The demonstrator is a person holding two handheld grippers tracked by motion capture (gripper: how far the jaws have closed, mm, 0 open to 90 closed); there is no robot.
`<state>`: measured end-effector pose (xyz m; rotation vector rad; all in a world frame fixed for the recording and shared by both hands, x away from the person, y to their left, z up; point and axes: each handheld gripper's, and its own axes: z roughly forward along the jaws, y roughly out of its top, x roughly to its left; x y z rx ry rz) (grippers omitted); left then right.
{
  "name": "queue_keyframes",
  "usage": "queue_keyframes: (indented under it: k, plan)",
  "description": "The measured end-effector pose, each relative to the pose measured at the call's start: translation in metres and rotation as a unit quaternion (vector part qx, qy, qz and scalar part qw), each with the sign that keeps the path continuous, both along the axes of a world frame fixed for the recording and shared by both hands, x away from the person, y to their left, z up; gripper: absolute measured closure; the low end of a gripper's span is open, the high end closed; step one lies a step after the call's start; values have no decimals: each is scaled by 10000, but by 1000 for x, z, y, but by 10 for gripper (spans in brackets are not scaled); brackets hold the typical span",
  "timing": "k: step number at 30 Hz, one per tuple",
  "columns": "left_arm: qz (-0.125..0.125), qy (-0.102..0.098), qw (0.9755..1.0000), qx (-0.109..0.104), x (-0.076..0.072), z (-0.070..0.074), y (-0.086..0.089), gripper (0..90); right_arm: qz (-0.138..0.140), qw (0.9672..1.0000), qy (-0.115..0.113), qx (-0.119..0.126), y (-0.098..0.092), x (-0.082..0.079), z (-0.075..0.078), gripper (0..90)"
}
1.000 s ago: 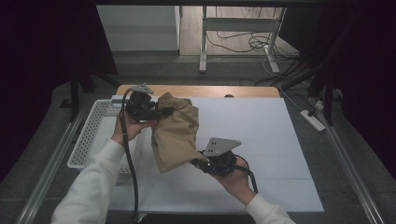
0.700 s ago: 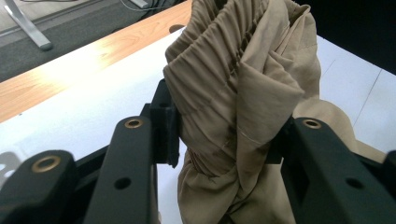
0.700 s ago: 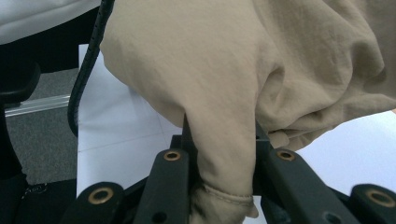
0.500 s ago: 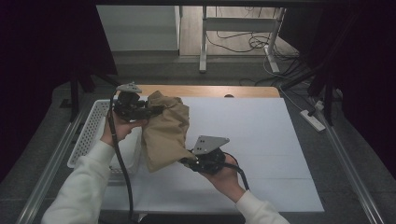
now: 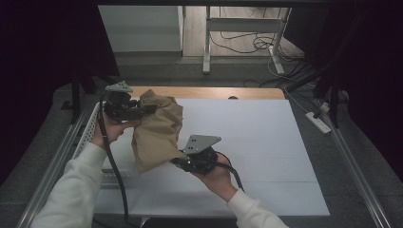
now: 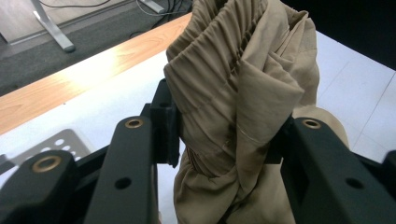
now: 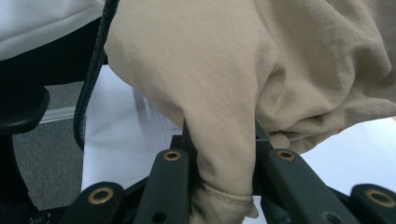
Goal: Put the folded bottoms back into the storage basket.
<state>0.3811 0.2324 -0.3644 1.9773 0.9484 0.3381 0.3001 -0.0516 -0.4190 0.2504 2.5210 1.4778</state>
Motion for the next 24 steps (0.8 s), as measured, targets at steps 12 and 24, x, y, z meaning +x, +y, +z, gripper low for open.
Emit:
queue_keyframes:
  k: [12,24]
  plan:
    - [84,-13,10000,-33,-2,2,16,590,55,10000,2,60,17,1,3,762]
    - [209,-79,9997,34,-6,8,32,591,164,9998,-12,131,36,4,7,762]
